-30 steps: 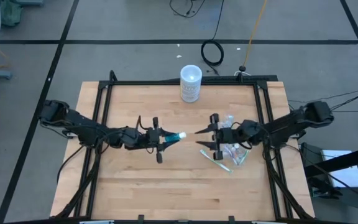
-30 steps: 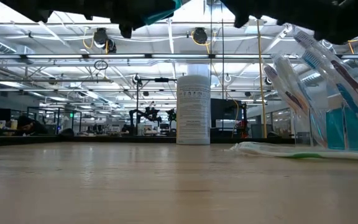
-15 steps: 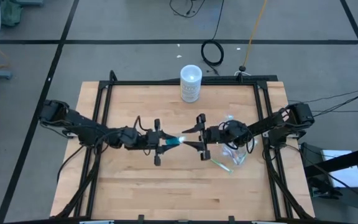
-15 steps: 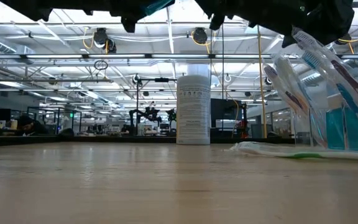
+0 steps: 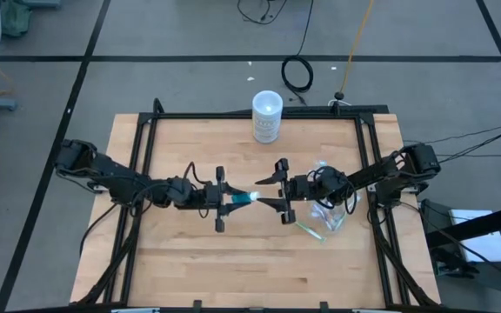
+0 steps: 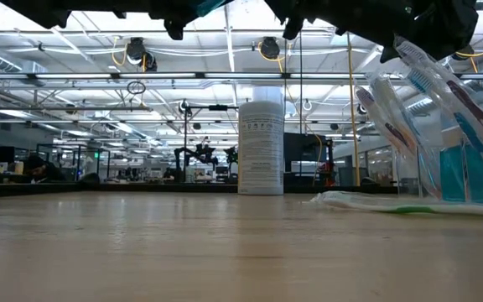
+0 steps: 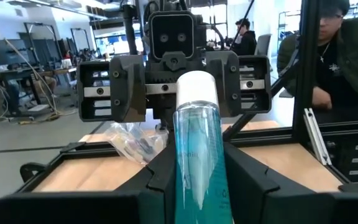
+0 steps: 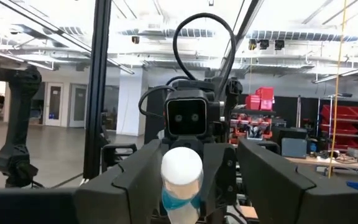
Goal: Pick & Place toothbrushing station
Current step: Put the mouthwash into the transparent organizer
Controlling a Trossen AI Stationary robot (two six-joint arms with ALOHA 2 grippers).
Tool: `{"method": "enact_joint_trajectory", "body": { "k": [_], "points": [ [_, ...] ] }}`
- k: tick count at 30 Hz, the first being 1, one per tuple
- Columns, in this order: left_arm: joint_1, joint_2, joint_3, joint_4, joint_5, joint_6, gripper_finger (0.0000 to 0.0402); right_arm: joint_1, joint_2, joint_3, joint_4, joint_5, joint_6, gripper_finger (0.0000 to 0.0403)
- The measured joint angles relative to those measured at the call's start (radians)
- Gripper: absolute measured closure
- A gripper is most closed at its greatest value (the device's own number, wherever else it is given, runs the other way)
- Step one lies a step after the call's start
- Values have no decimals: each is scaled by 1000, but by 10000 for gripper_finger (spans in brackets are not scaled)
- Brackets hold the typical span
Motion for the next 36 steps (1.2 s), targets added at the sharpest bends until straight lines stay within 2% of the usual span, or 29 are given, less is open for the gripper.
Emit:
{"method": "enact_joint_trajectory", "body": {
  "k": [10,15,22,27,36],
  "points": [
    [20,1,0,23,-5,3,298,2,1,23,-55,-3,21,190],
    [21,1,0,33,28,4,298,2,1,46,-102,-4,23,191],
    [21,1,1,56,46,4,298,2,1,66,-147,-5,18,241],
    [20,19,1,55,56,5,298,2,1,66,-92,-85,20,274],
    [25,46,1,111,56,3,298,2,0,66,-97,-100,18,274]
  ]
}}
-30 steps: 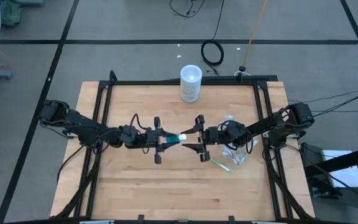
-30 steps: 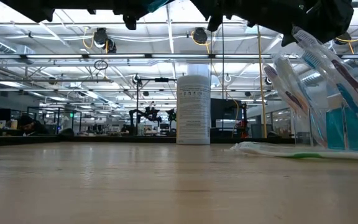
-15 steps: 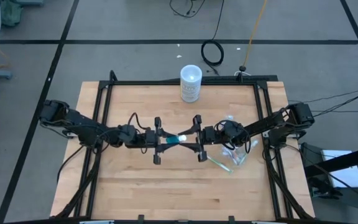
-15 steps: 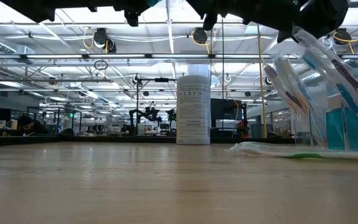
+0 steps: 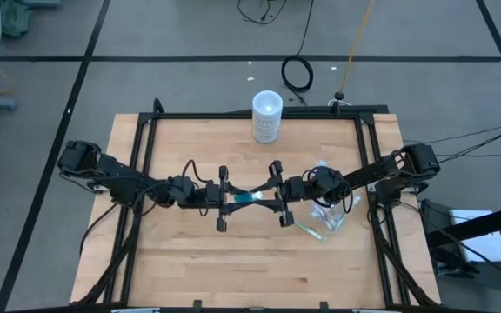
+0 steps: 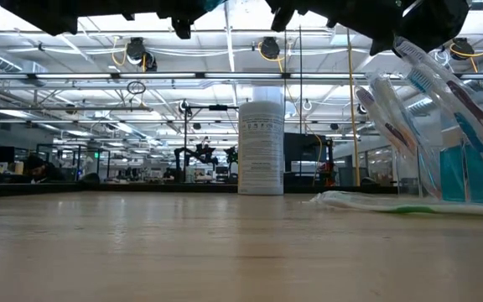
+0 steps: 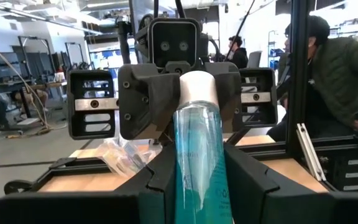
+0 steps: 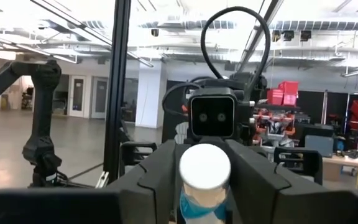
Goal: Pick & Place toothbrushing station
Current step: Put the mouthwash into the transparent organizer
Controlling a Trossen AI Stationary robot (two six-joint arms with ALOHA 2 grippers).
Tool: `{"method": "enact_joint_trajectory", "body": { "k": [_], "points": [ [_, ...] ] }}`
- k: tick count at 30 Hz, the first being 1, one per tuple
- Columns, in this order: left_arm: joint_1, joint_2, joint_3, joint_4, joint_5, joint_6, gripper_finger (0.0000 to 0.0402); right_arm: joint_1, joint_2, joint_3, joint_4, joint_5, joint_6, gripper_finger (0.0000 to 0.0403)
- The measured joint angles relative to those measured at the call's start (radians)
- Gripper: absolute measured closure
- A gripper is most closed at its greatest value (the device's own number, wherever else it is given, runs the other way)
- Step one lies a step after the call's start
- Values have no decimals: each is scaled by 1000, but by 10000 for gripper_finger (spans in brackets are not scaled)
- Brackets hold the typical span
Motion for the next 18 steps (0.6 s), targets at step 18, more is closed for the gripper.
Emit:
{"method": "enact_joint_trajectory", "body": {
  "k": [18],
  "points": [
    [0,0,-1,0,0,-97,270,0,-1,0,-31,5,4,301]
  ]
}}
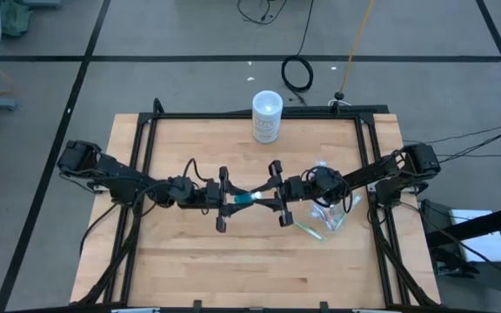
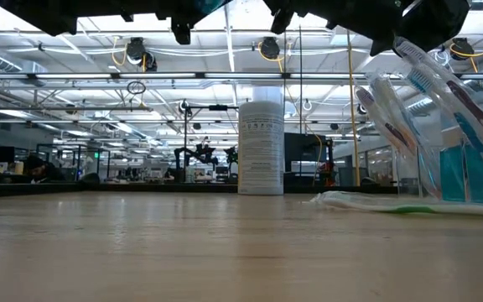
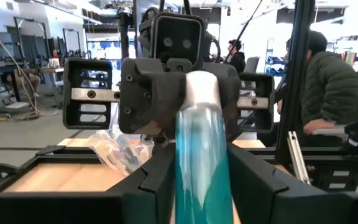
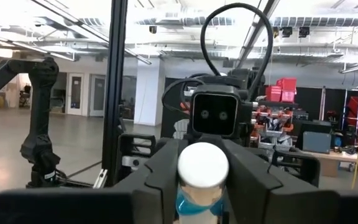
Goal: Pick & Place toothbrushing station
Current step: Put the mouthwash into the transparent organizer
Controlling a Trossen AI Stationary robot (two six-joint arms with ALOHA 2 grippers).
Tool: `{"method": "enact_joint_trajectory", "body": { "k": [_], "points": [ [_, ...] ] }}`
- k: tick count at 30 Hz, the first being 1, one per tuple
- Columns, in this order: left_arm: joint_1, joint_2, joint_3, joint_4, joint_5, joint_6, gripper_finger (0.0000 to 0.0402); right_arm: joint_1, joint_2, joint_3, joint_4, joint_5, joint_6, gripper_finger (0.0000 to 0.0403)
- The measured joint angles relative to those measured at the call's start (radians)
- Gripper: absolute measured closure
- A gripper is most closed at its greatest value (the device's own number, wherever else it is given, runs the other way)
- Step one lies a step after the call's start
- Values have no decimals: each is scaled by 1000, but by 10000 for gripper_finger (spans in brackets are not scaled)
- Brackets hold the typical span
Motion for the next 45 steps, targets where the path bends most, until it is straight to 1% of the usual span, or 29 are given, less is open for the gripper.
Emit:
{"method": "enact_joint_trajectory", "body": {
  "k": [4,8,10,12,15,18,21,23,24,26,29,31,35,37,39,43,45],
  "points": [
    [1,0,0,7,-3,-25,235,0,2,-1,-34,1,2,299],
    [1,-1,0,1,-13,-38,204,2,1,-1,-61,49,10,310],
    [1,-1,0,-10,-13,-36,192,2,-10,-1,-92,48,24,310],
    [2,-1,0,-21,-15,-35,184,2,-38,-1,-159,24,30,308],
    [4,-1,0,-38,-29,-34,178,7,-108,-1,-319,23,56,305],
    [4,-4,1,-36,-38,-35,177,24,-217,-3,-557,17,61,307],
    [3,-2,2,-57,-37,-36,177,64,-346,-2,-746,21,65,307],
    [4,-2,2,-65,-38,-35,177,111,-422,-1,-858,47,75,307],
    [5,-2,2,-66,-39,-35,176,142,-456,-1,-919,78,75,307],
    [5,-2,2,-67,-38,-35,176,219,-508,-2,-1029,196,54,307],
    [9,-2,2,-67,-38,-28,176,337,-585,-2,-1156,447,22,307],
    [14,-2,2,-70,-38,-27,176,406,-637,-2,-1225,588,17,307],
    [30,-2,2,-70,-38,-31,176,510,-756,-1,-1286,804,105,307],
    [37,-2,2,-70,-38,-36,176,545,-825,-1,-1360,861,128,307],
    [43,-2,2,-74,-38,-38,176,566,-892,-1,-1454,883,158,307],
    [48,-2,1,-80,-38,-38,176,579,-1002,-1,-1640,961,300,307],
    [48,-2,1,-81,-38,-36,176,574,-1031,-1,-1742,964,394,307]
  ]
}}
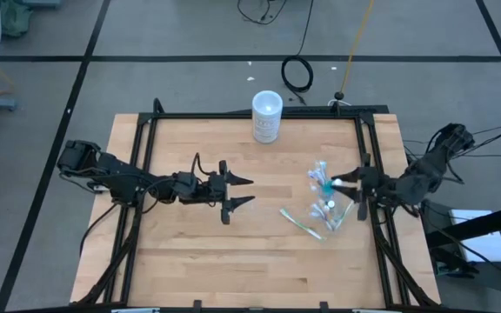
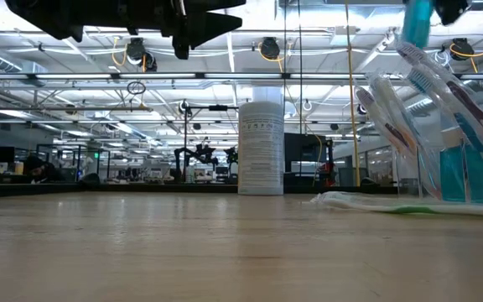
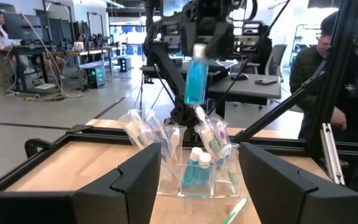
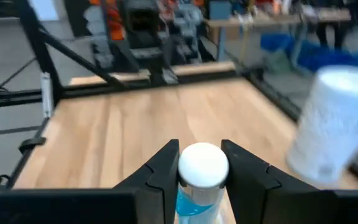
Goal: Pick & Place toothbrushing station
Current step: Put the mouthwash into the transparent organizer, then put the green toothbrush into the transparent organizer
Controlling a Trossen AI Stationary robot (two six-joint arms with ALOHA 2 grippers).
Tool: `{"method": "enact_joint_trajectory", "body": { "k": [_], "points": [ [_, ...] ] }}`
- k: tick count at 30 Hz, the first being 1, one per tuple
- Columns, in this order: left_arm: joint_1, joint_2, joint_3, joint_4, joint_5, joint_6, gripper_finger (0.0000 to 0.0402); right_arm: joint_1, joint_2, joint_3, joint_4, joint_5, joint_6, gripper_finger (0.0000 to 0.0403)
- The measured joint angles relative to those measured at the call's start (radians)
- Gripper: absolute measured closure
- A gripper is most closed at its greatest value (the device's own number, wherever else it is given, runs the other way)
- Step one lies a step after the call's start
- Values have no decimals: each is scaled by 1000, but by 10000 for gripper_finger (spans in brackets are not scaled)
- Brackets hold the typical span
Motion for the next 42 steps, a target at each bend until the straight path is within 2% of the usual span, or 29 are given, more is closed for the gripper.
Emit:
{"method": "enact_joint_trajectory", "body": {
  "k": [4,9,17,20,30,42],
  "points": [
    [0,0,0,-13,0,0,176,-1,5,0,-197,-10,193,307],
    [0,0,0,-35,0,1,176,-6,77,-1,-375,-60,433,307],
    [0,1,0,-40,0,1,176,-6,206,-50,-483,-118,632,307],
    [0,1,0,-42,0,1,176,-6,227,-61,-478,-144,674,307],
    [0,1,0,-42,0,-2,176,-6,253,-146,-459,-136,786,304],
    [0,1,0,-42,0,-2,176,-6,223,-166,-453,-139,704,236]
  ]
}}
